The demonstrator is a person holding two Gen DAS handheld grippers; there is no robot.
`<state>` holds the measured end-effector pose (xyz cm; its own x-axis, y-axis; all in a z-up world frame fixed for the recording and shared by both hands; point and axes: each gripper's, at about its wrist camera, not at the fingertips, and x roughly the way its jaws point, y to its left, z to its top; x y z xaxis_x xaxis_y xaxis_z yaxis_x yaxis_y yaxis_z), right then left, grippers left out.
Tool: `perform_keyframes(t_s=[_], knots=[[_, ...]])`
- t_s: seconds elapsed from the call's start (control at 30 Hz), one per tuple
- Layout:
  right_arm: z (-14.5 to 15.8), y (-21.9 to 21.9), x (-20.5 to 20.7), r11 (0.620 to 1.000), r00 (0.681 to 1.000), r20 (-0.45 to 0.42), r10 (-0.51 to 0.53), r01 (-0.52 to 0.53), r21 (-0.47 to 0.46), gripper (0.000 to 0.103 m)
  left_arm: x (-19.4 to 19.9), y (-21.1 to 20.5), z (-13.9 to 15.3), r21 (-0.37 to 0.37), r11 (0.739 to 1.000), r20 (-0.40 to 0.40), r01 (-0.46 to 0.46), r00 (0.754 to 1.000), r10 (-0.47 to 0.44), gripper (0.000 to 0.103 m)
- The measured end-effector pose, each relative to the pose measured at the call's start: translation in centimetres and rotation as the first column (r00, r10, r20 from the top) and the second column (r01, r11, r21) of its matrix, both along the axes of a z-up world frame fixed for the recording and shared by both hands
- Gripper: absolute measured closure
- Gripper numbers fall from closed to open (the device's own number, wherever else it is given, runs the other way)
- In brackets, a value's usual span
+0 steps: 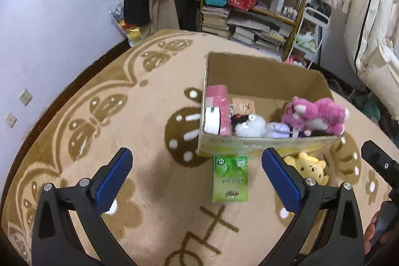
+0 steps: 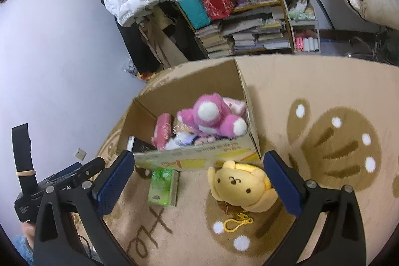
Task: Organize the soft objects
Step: 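Lower the left tool onto the green tissue pack while the right tool grips the yellow plush dog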
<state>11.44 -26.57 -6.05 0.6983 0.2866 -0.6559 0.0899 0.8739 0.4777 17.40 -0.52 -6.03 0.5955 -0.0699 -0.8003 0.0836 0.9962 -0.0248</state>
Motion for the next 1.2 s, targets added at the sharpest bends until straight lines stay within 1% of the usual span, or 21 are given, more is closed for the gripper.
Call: perform_keyframes(t_s=[0.27, 0.37, 0.53, 0.67, 0.9, 1.07, 1.2], knots=[[-2.9, 0.2, 0.6, 1.000, 0.997, -0.082, 0.008, -0.010, -0.022, 0.000, 0.5, -0.5, -2.7, 0.001, 1.000, -0.068, 0.008, 0.998, -0.008, 0.001], [-3.8, 0.2, 0.8, 1.000, 0.995, -0.103, 0.011, -0.013, -0.021, 0.000, 1.0, -0.6, -3.7, -0.025, 1.000, -0.117, 0.008, 0.993, -0.011, 0.001], [-5.2, 0.4, 1.3, 1.000, 0.990, -0.139, 0.018, -0.020, -0.012, 0.000, 1.4, -0.8, -4.9, -0.012, 1.000, -0.149, 0.010, 0.989, -0.011, 0.001], [-6.5, 0.7, 1.6, 0.999, 0.985, -0.169, 0.027, -0.030, -0.019, 0.000, 1.8, -0.8, -6.0, -0.018, 1.000, -0.177, 0.006, 0.984, -0.009, 0.001], [-8.1, 1.0, 2.2, 0.998, 0.980, -0.197, 0.041, -0.049, -0.036, 0.000, 2.5, -0.6, -8.0, -0.034, 0.999, -0.226, -0.011, 0.974, 0.003, 0.001], [-9.4, 1.0, 2.6, 0.996, 0.973, -0.226, 0.047, -0.063, -0.066, 0.000, 3.0, -1.0, -9.0, -0.032, 0.999, -0.249, -0.004, 0.969, -0.004, 0.001], [-9.9, 0.6, 2.8, 0.998, 0.972, -0.230, 0.050, -0.060, -0.033, 0.000, 3.3, -1.5, -9.8, -0.035, 0.999, -0.266, 0.007, 0.964, -0.016, 0.001]])
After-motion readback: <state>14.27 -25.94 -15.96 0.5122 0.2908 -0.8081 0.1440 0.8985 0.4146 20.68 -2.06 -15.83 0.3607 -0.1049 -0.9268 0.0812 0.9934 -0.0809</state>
